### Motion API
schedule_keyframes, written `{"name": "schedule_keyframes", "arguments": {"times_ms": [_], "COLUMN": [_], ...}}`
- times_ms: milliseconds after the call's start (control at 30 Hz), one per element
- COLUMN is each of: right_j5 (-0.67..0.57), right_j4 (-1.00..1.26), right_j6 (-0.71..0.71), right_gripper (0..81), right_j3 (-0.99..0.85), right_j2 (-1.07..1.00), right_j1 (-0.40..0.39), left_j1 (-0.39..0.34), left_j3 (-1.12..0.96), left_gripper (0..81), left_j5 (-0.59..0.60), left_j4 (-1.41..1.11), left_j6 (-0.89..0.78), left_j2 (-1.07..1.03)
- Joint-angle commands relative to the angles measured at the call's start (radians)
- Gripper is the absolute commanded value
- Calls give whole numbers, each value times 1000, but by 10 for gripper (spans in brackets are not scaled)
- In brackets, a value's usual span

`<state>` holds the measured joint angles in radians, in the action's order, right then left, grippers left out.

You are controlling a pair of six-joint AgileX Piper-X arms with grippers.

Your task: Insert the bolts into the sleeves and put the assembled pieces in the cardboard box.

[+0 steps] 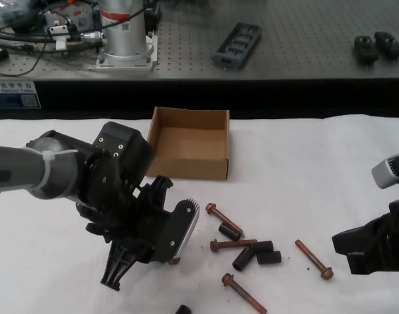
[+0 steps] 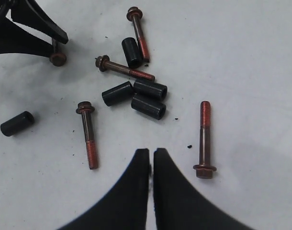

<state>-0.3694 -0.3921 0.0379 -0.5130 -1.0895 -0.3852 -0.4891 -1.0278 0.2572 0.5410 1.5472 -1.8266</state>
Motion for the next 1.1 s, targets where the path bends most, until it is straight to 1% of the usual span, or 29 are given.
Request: {"name": "schedule_keyframes", "arguments": {"times_ms": [0,100,167,300,400,433,533,700,833,900,1033,1067], "right_j5": [-8,-8,-8,-8,-8,-8,-8,-8,-8,-21,-72,-72], "right_j4": [-6,-6,-6,-7,-7,-7,-7,-2,12,20,34,26], "right_j6": [0,0,0,0,0,0,0,-2,-96,-104,22,44], "right_gripper": [43,43,43,43,43,43,43,43,43,43,43,43], "right_j3": [-12,-12,-12,-12,-12,-12,-12,-12,-12,-12,-22,-31], "right_j2": [7,7,7,7,7,7,7,7,7,7,7,4], "right_j1": [-2,-2,-2,-2,-2,-2,-2,-2,-2,-2,-2,-2], "left_j1": [0,0,0,0,-2,-2,-2,-3,-3,-1,16,18], "left_j3": [9,9,9,9,9,9,9,-2,-27,-30,-28,-25], "left_gripper": [222,211,174,71,58,58,58,58,58,58,58,58], "left_j5": [1,-3,-6,-6,-6,-6,-6,-6,48,61,157,166], "left_j4": [140,195,201,179,141,120,52,-42,-49,-76,-198,-230], "left_j6": [8,8,8,5,-14,-54,-251,-662,-985,-1179,-1589,-1655], "left_j2": [-25,-25,-25,-25,-25,-25,-25,-13,34,75,154,168]}}
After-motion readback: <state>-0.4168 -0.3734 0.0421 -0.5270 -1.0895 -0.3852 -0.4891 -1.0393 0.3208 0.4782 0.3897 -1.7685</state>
